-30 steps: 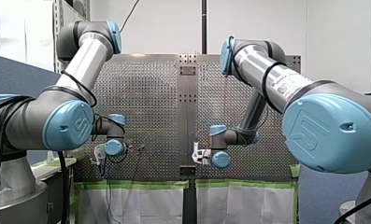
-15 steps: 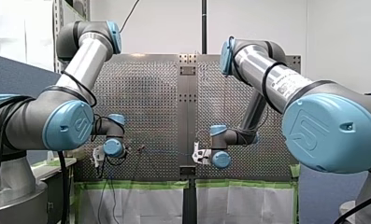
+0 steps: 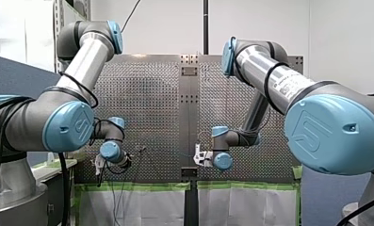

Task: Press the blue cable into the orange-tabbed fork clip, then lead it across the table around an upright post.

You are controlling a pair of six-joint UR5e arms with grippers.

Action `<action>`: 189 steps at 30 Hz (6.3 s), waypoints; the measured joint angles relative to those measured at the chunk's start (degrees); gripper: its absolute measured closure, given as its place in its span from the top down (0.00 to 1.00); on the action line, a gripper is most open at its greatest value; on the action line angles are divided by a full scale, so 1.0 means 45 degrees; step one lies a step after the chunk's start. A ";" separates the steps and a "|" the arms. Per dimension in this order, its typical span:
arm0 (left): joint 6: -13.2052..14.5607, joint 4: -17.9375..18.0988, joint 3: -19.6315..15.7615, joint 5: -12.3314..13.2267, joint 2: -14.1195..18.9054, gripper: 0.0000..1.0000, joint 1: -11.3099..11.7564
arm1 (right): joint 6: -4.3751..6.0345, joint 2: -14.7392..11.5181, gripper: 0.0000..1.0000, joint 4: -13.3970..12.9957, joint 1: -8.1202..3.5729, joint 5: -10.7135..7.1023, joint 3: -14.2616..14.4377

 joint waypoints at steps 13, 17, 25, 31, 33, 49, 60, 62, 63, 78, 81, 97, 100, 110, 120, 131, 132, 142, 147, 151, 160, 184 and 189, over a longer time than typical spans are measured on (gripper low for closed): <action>-0.0177 0.0424 -0.1347 0.0195 0.1238 1.00 -0.0009 | -0.0004 0.0004 0.00 0.0140 0.0012 0.0000 0.0002; -0.0206 0.0515 -0.1812 0.0478 0.1713 1.00 -0.0112 | 0.0008 0.0007 0.00 0.0142 0.0012 -0.0001 0.0004; -0.0128 0.1248 -0.2453 0.1022 0.2459 1.00 -0.0419 | 0.0022 0.0008 0.00 0.0176 0.0003 -0.0004 0.0010; -0.0095 0.1520 -0.2508 0.1131 0.2546 1.00 -0.0685 | 0.0053 0.0012 0.00 0.0186 -0.0006 -0.0004 0.0008; -0.0094 0.1521 -0.2507 0.1055 0.2547 1.00 -0.0773 | 0.0055 0.0018 0.00 0.0191 -0.0008 -0.0006 0.0009; 0.0046 0.1828 -0.2434 -0.0092 0.2193 1.00 -0.1168 | 0.0070 0.0064 0.00 0.0176 -0.0022 -0.0006 0.0002; 0.0365 0.2561 -0.2305 -0.0557 0.1795 1.00 -0.1226 | 0.0043 0.0085 0.00 0.0152 -0.0027 -0.0005 0.0009; 0.0371 0.2579 -0.2289 -0.0586 0.1794 1.00 -0.1227 | 0.0043 0.0085 0.00 0.0137 -0.0026 -0.0002 0.0008; 0.0372 0.2585 -0.2286 -0.0604 0.1794 1.00 -0.1227 | 0.0042 0.0085 0.00 0.0134 -0.0025 -0.0001 0.0006; 0.0376 0.2530 -0.2284 -0.0770 0.1792 1.00 -0.1229 | 0.0036 0.0121 0.00 0.0157 -0.0025 0.0000 0.0004; 0.0365 0.2520 -0.2282 -0.0767 0.1791 1.00 -0.1229 | 0.0031 0.0127 0.00 0.0154 -0.0025 -0.0001 0.0003; 0.0379 0.2347 -0.1865 -0.0503 0.1792 1.00 -0.1830 | 0.0025 0.0146 0.00 0.0168 -0.0024 -0.0036 0.0003; 0.0206 0.2361 -0.1749 -0.0622 0.1792 1.00 -0.2039 | 0.0028 0.0156 0.00 0.0153 -0.0026 -0.0037 0.0006; -0.0418 0.2136 -0.0945 -0.1438 0.1783 1.00 -0.2652 | 0.0036 0.0179 0.00 0.0142 -0.0026 -0.0039 0.0000; -0.0459 0.1694 -0.0186 -0.1932 0.1353 1.00 -0.3013 | 0.0018 0.0198 0.00 0.0163 0.0007 -0.0105 0.0008; -0.0326 0.1394 0.0929 -0.2610 0.0127 1.00 -0.3223 | 0.0004 0.0203 0.00 0.0224 -0.0013 -0.0146 -0.0001; -0.0326 0.1330 0.1028 -0.2665 0.0068 1.00 -0.3238 | 0.0002 0.0203 0.00 0.0229 -0.0014 -0.0148 -0.0002; -0.0332 0.1112 0.1746 -0.3157 -0.0072 1.00 -0.3365 | -0.0003 0.0203 0.00 0.0238 0.0005 -0.0148 0.0005; -0.0341 0.1102 0.1968 -0.3236 -0.0083 1.00 -0.3392 | -0.0003 0.0203 0.00 0.0244 0.0002 -0.0158 0.0008; -0.0345 0.1030 0.2131 -0.3244 -0.0085 1.00 -0.3395 | -0.0003 0.0203 0.00 0.0302 0.0019 -0.0171 0.0013; -0.0310 0.0875 0.2292 -0.3262 -0.0090 1.00 -0.3401 | -0.0003 0.0206 0.00 0.0335 0.0041 -0.0176 0.0011; 0.1860 0.0531 0.2321 -0.4392 -0.0097 1.00 -0.3832 | -0.0003 0.0217 0.00 0.0328 0.0032 -0.0175 0.0005; 0.2416 0.0392 0.2353 -0.4754 -0.0091 1.00 -0.3862 | -0.0003 0.0220 0.00 0.0300 0.0027 -0.0161 0.0008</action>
